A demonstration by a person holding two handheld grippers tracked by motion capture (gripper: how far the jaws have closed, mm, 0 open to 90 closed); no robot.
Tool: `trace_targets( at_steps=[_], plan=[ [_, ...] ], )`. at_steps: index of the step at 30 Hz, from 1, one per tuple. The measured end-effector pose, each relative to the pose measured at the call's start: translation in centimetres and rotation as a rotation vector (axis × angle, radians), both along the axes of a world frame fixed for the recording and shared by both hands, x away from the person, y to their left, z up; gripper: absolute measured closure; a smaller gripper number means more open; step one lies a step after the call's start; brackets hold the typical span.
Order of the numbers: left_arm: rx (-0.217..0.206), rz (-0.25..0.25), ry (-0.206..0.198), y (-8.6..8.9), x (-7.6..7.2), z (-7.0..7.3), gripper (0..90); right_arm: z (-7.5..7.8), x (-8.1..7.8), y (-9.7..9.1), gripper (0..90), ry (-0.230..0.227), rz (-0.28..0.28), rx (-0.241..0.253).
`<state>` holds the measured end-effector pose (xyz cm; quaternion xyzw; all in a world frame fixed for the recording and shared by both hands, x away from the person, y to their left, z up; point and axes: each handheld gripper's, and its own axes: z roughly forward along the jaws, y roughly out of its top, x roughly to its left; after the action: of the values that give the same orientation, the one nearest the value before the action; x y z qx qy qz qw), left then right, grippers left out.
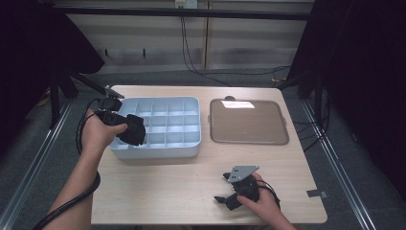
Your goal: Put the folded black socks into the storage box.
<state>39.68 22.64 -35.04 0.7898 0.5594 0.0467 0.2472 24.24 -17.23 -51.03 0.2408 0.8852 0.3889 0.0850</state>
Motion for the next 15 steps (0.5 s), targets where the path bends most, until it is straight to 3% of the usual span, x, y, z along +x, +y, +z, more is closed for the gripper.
trace_targets(
  at_steps=[15],
  plan=[
    [0.0,0.056,0.012,1.7,0.5,-1.3,69.6,0.0,0.0,0.0,13.3,0.0,-0.001,0.0]
  ],
)
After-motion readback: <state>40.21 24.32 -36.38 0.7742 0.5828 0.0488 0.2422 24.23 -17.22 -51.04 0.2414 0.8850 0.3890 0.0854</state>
